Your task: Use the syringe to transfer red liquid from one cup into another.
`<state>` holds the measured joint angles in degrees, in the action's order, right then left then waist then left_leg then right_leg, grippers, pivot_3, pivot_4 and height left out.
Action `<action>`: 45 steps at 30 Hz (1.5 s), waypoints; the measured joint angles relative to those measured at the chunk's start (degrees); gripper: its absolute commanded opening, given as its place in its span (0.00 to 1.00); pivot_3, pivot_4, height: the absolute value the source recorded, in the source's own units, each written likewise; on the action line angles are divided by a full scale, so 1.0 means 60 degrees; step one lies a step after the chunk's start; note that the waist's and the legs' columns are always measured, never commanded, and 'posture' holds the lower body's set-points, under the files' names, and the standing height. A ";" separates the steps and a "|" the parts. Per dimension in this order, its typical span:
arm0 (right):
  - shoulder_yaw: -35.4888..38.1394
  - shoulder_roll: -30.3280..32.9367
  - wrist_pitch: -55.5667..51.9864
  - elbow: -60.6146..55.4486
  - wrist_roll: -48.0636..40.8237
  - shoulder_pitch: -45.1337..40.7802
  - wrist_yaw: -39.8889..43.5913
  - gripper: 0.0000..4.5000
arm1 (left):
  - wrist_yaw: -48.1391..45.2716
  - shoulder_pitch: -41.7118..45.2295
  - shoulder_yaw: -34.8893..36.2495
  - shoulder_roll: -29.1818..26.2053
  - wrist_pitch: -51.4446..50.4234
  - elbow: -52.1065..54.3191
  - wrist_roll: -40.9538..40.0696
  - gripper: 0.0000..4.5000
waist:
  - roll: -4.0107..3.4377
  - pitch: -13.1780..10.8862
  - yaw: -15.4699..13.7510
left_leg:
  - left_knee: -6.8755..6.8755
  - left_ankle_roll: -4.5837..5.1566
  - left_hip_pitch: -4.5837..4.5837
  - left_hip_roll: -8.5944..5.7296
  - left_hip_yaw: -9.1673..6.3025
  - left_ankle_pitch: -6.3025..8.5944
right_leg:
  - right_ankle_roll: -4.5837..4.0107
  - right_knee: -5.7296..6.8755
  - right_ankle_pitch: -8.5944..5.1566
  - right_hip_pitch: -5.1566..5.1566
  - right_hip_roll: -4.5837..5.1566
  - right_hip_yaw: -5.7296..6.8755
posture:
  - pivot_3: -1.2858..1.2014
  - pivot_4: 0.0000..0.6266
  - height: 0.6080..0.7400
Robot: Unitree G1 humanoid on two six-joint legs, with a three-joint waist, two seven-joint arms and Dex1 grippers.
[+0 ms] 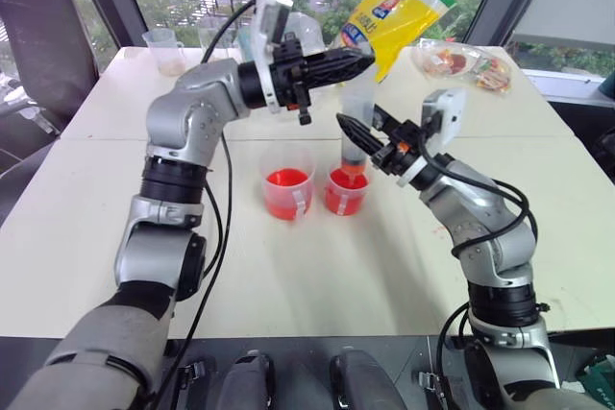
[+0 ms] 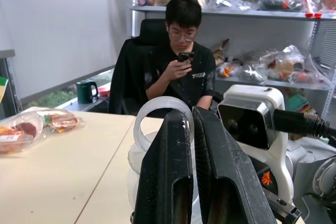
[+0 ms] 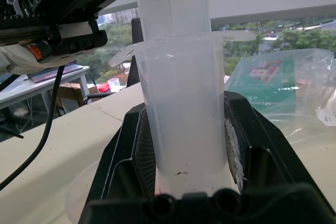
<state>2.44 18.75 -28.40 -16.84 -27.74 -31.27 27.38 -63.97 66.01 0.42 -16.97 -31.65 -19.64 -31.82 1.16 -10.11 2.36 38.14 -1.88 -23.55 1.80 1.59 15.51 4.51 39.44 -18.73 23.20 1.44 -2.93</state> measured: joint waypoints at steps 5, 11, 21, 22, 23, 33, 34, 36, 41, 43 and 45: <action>-0.0004 0.0045 -0.0133 0.0000 -0.0015 -0.0151 0.0014 0.31 | 0.0070 -0.0182 0.0000 0.0001 -0.0005 0.0258 0.0035 0.02 | 0.0000 0.0000 0.0001 | 0.0000 0.0000 0.0000 0.0000 0.0000 0.0000 | 0.0000 0.0000 0.0000 0.0000 0.0000 0.0000 | 0.52 0.24 1.00; 0.0000 0.0063 -0.0317 0.0000 -0.0099 -0.0275 0.0018 0.31 | 0.0127 -0.0410 -0.0003 0.0050 -0.0026 0.0489 0.0123 0.02 | 0.0000 0.0000 -0.0001 | 0.0000 0.0000 0.0000 0.0000 0.0000 0.0000 | 0.0000 0.0000 0.0000 0.0000 0.0001 0.0000 | 0.52 0.24 1.00; 0.0021 0.0146 -0.0908 -0.0015 -0.0343 -0.0397 0.0004 0.31 | 0.0252 -0.0728 -0.0004 0.0135 -0.0035 0.0751 0.0273 0.02 | 0.0000 0.0000 -0.0002 | 0.0001 0.0000 0.0000 0.0000 0.0000 0.0000 | 0.0000 0.0001 0.0000 0.0000 0.0002 -0.0001 | 0.52 0.24 1.00; 0.0028 0.0147 -0.0950 -0.0015 -0.0384 -0.0396 -0.0007 0.31 | 0.0260 -0.0741 -0.0004 0.0141 -0.0035 0.0754 0.0278 0.02 | 0.0000 0.0000 -0.0002 | 0.0001 0.0000 0.0000 0.0000 -0.0001 0.0000 | 0.0000 0.0001 0.0000 0.0000 0.0002 -0.0001 | 0.52 0.24 1.00; 0.0039 0.0148 -0.0973 -0.0016 -0.0402 -0.0397 -0.0010 0.31 | 0.0265 -0.0742 -0.0004 0.0147 -0.0035 0.0755 0.0287 0.02 | 0.0000 0.0000 -0.0002 | 0.0001 0.0000 0.0000 0.0000 0.0000 0.0000 | 0.0000 0.0001 0.0000 0.0000 0.0002 -0.0001 | 0.52 0.24 1.00; 0.0450 0.0200 -0.1023 -0.0052 -0.0496 -0.0464 -0.0204 0.31 | 0.0379 -0.0753 0.0024 0.0078 -0.0294 0.0903 0.0212 0.37 | 0.0000 0.0000 -0.0007 | 0.0001 0.0000 -0.0001 0.0000 -0.0001 0.0000 | 0.0000 0.0001 0.0000 0.0000 0.0002 -0.0001 | 0.52 0.24 1.00; 0.0533 0.0201 -0.1023 -0.0052 -0.0497 -0.0536 -0.0229 0.31 | 0.0375 -0.0754 0.0035 -0.0009 -0.0340 0.0990 0.0186 0.48 | 0.0000 0.0000 -0.0001 | 0.0001 0.0000 -0.0001 0.0000 0.0000 0.0000 | 0.0000 0.0000 0.0000 0.0000 0.0003 -0.0001 | 0.52 0.24 1.00; 0.0640 0.0200 -0.1004 -0.0052 -0.0498 -0.0638 -0.0233 0.31 | 0.0398 -0.0754 0.0072 -0.0152 -0.0490 0.1173 0.0140 0.73 | 0.0000 0.0000 0.0018 | -0.0001 0.0000 0.0000 0.0002 0.0000 0.0000 | 0.0000 0.0001 0.0000 0.0001 0.0000 -0.0001 | 0.52 0.24 1.00; 0.0637 0.0142 -0.0696 -0.0475 -0.0723 -0.1054 -0.0140 0.31 | 0.0635 -0.1244 0.0081 -0.0767 -0.1055 0.1598 0.0084 0.98 | -0.0005 0.0000 0.0038 | -0.0002 0.0000 0.0003 0.0006 -0.0002 0.0000 | 0.0000 0.0005 0.0000 0.0002 -0.0001 -0.0001 | 0.52 0.24 1.00; 0.0625 0.0140 -0.0638 -0.0532 -0.0778 -0.1064 -0.0110 0.31 | 0.0745 -0.1429 0.0227 -0.1180 -0.1271 0.1912 -0.0027 0.98 | -0.0005 0.0000 0.0023 | -0.0001 0.0000 0.0001 0.0005 -0.0006 0.0000 | 0.0000 0.0004 0.0000 0.0001 0.0002 -0.0001 | 0.52 0.24 1.00; 0.0618 0.0144 -0.0638 -0.0526 -0.0788 -0.1054 -0.0097 0.31 | 0.0829 -0.1596 0.0489 -0.1534 -0.1466 0.2315 -0.0205 0.98 | -0.0005 0.0000 0.0012 | 0.0000 0.0000 0.0000 0.0002 -0.0004 0.0000 | 0.0000 0.0004 0.0000 0.0001 0.0008 -0.0002 | 0.52 0.24 1.00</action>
<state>6.14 19.62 -32.23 -20.00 -32.47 -37.59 26.79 -58.99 56.43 3.36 -26.17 -40.44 -5.75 -33.05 1.13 -10.11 2.43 38.14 -1.88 -23.55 1.81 1.56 15.51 4.51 39.46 -18.73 23.21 1.48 -2.94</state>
